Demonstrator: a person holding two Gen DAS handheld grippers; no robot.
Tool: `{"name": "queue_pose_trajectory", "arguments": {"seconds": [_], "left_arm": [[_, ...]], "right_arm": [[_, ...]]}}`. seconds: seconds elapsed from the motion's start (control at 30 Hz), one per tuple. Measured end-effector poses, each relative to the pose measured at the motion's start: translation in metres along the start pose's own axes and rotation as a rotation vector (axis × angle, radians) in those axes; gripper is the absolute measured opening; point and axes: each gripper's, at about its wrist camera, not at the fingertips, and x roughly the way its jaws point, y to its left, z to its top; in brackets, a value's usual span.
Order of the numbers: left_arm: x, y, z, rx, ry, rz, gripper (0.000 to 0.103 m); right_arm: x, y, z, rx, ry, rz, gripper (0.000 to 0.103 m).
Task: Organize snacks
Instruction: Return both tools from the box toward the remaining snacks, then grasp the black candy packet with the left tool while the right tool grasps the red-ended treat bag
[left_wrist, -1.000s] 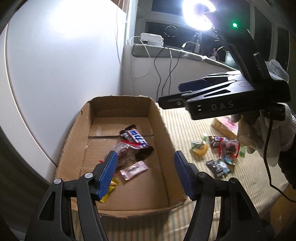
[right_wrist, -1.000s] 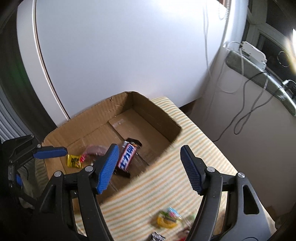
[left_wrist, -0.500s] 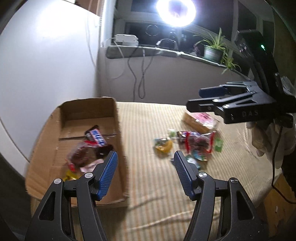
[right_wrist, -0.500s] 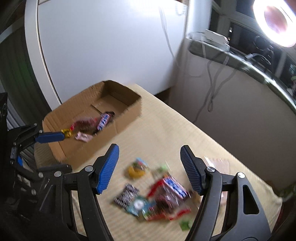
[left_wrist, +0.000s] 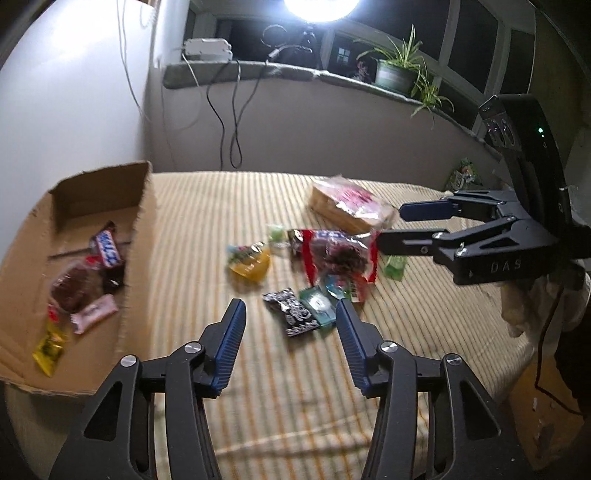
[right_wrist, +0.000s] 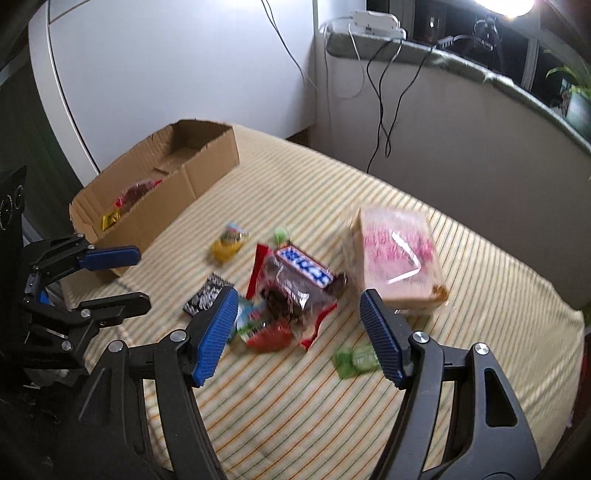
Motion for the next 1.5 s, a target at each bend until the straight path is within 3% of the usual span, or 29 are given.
{"name": "queue_pose_trajectory", "arguments": {"seconds": [0.27, 0.4, 0.6, 0.7, 0.87, 0.97, 1.5], "left_arm": [[0.02, -0.006, -0.003, -0.01, 0.05, -0.005, 0.048], [0.03, -0.006, -0.002, -0.009, 0.07, -0.002, 0.047], [0.045, -0.009, -0.002, 0.001, 0.095, 0.014, 0.039], [0.053, -0.007, -0.003, -0.002, 0.113, 0.024, 0.035], [0.059, -0.009, -0.002, 0.01, 0.116, 0.038, 0.033], [0.063, -0.011, -0.002, 0.023, 0.116, 0.056, 0.025], [0.053, -0.008, -0.004, -0.002, 0.099, 0.047, 0.025]], "right_arm": [[0.025, 0.0, -0.006, 0.019, 0.029, 0.05, 0.07], [0.035, -0.003, -0.003, 0.041, 0.037, 0.062, 0.065], [0.046, -0.006, -0.002, 0.063, 0.048, 0.083, 0.064], [0.053, -0.004, -0.002, 0.052, 0.067, 0.087, 0.05], [0.057, 0.0, -0.002, 0.032, 0.073, 0.094, 0.05], [0.06, 0.002, 0.0, 0.023, 0.078, 0.091, 0.047], [0.042, 0.007, -0.006, 0.023, 0.039, 0.071, 0.027]]}}
